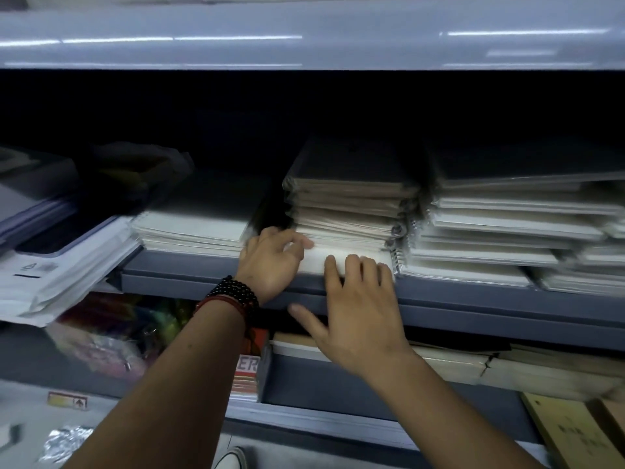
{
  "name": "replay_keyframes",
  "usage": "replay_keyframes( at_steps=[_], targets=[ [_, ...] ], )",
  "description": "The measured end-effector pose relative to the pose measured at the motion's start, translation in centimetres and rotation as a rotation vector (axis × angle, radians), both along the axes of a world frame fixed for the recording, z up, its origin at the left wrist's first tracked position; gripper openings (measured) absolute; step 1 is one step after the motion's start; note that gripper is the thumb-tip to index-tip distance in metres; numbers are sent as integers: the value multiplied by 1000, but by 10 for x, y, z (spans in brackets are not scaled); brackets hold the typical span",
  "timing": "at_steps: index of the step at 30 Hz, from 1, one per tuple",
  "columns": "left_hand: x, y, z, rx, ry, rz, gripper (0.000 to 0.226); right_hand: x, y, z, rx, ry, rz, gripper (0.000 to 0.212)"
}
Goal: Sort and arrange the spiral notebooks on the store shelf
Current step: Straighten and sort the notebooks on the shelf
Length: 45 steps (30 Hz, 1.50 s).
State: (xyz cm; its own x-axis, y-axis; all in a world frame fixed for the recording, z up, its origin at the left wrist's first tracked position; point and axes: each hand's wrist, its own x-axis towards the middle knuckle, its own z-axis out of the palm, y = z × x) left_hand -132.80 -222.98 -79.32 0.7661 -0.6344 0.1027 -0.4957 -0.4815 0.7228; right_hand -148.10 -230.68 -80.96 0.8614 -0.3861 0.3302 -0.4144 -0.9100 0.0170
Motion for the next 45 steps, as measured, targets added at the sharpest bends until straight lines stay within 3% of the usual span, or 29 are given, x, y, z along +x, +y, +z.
replay_keyframes(
  at_steps=[5,9,15,30,33,36,39,43,45],
  targets=[
    [5,4,-4,-19,-9,-34,27,-30,18,-1,-47,-15,57,83],
    [10,4,-8,-4,-21,-54,27,-33,5,-3,-44,-82,85,65],
    [11,3,-11,-24,-35,-48,25,-10,-9,-12,-91,13,75,85],
    [12,5,-11,-36,28,-70,23,-66,20,-15,-60,-127,206,68],
    [13,6,-11,-35,16,-66,24,-79,12,-12,157,-320,198,43],
    [13,5,-10,-29,17,-70,24,-81,-10,-3,537,-619,-131,24],
    [12,5,-11,-33,16,-57,24,-81,-18,4,985,-606,-312,36],
    [10,5,-10,-48,26,-55,24,-75,-13,13,1615,-585,-323,35],
    [10,5,-10,-58,21,-54,23,-73,-12,17,1828,-608,-258,32]
  ],
)
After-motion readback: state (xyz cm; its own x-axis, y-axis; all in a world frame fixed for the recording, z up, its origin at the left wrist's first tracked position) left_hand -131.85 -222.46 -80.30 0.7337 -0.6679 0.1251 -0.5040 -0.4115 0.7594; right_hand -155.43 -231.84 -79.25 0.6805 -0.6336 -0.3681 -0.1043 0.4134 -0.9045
